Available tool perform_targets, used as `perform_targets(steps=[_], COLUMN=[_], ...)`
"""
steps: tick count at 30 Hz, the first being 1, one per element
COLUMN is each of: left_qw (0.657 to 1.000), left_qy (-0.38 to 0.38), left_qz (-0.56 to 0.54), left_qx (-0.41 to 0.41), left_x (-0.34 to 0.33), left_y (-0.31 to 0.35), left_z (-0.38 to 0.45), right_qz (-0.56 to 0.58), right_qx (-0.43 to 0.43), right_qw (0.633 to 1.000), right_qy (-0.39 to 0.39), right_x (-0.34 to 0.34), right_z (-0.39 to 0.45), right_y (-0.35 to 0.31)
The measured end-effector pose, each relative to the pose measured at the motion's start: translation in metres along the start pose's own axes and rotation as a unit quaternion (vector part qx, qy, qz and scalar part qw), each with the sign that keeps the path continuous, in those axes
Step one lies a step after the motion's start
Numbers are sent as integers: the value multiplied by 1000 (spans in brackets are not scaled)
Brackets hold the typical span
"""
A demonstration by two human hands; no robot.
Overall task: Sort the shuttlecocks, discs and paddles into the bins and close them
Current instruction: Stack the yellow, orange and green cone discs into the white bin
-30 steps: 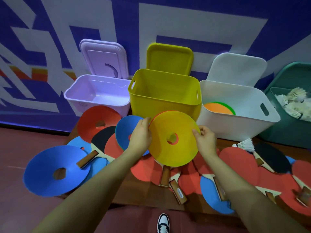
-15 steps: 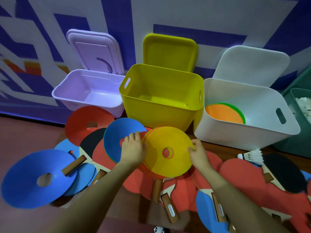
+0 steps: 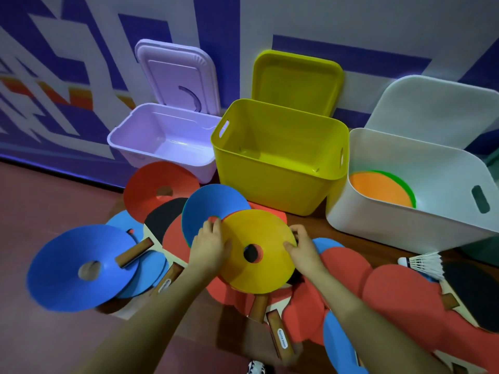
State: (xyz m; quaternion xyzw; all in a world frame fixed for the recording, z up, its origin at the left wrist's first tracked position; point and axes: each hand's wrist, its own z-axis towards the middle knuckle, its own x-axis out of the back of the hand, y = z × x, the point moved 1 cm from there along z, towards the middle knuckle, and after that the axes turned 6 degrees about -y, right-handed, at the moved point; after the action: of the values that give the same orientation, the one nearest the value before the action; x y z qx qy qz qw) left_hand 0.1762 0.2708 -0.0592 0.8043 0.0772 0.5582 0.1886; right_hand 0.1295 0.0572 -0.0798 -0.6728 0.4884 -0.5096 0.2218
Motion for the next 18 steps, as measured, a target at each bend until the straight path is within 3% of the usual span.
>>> perform_targets(steps=[6, 12, 18], left_qw=[1000, 989, 977], left_qy=[-14, 27, 77], left_qz=[-10, -142, -163], left_qx=[14, -26, -118], left_x=[-2, 10, 37], left_y=[-6, -7, 0], left_z=[-12, -21, -36], right_qz=[35, 75, 49], right_qx=[4, 69, 137], right_qw=[998, 995, 985], right_qy=[-49, 13, 94], right_x=[-5, -1, 11], right_z=[-11, -23, -44], right_y=[-1, -17, -35])
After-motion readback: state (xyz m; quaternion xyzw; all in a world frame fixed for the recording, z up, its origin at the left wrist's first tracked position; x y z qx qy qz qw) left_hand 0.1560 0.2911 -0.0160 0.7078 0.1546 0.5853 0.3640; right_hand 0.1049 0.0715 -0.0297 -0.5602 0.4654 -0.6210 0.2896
